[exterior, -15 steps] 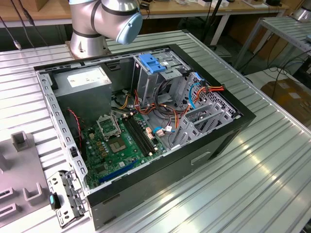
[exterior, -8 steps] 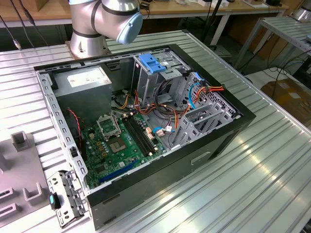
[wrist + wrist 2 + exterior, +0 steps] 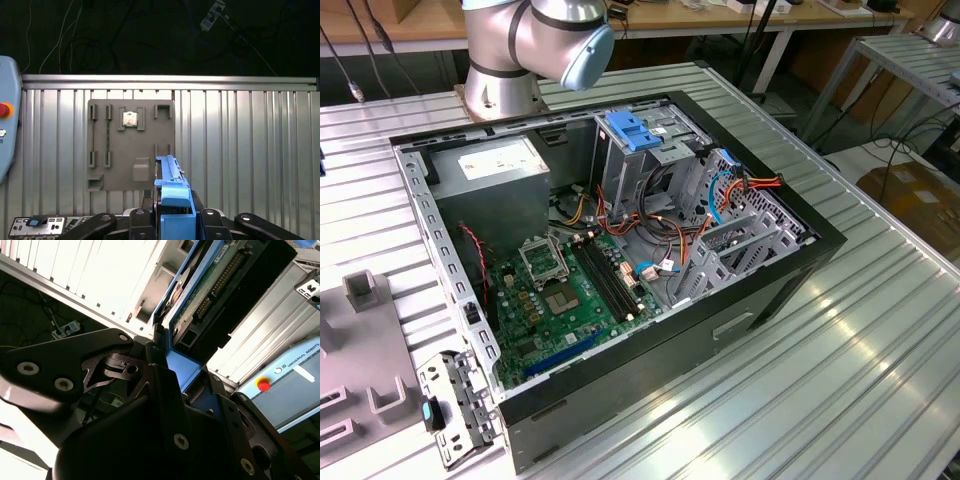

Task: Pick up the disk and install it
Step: 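Pick up the disk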

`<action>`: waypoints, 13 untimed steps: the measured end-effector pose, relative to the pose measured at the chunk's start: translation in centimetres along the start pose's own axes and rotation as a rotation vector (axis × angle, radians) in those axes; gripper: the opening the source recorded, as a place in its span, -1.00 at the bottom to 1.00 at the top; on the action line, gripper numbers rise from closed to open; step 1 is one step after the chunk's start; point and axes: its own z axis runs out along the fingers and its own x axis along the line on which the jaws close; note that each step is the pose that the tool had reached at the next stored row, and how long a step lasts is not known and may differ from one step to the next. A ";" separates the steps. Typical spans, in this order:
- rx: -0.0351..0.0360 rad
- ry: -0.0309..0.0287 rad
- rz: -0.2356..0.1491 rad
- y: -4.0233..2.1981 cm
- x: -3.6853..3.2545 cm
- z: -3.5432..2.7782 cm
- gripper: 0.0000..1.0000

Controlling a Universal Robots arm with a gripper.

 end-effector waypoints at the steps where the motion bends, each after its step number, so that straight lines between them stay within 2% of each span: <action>1: 0.0000 0.0000 0.000 -0.19 0.00 -0.01 -0.26; 13: 0.0000 0.0000 0.000 -2.82 -0.02 -0.15 -0.26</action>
